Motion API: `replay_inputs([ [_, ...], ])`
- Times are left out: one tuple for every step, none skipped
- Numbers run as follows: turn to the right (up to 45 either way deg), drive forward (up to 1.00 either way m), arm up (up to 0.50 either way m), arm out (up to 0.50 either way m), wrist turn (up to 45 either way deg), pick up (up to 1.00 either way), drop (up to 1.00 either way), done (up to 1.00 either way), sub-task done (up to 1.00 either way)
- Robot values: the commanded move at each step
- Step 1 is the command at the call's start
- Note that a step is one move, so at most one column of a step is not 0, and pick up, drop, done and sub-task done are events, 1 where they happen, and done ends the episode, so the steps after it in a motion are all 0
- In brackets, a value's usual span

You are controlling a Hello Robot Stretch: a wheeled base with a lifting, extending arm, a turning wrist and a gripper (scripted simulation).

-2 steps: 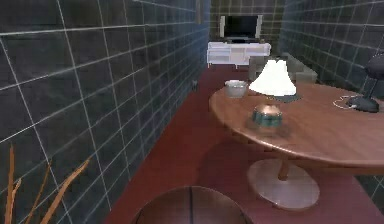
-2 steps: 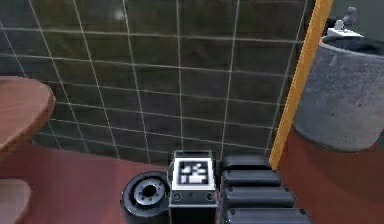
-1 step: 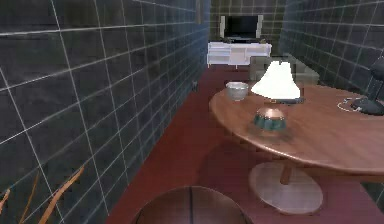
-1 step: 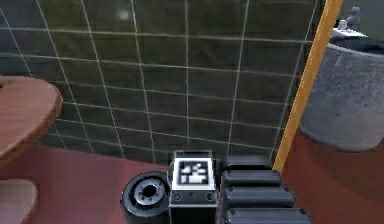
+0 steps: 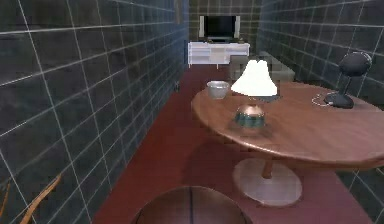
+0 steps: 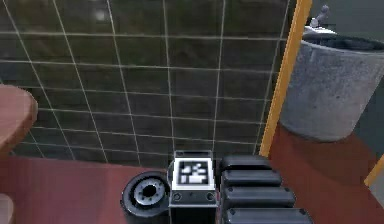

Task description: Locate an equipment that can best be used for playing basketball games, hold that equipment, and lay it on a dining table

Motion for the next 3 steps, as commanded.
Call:
replay_inputs([
  [0.0, 0.55, 0.00, 0.00, 0.0, 0.00, 0.00, 0.00, 0.00],
  [21.0, 0.00, 0.00, 0.00, 0.0, 0.00, 0.00, 0.00, 0.00],
  [0.0, 0.05, 0.00, 0.00, 0.0, 0.00, 0.00, 0.00, 0.00],
])
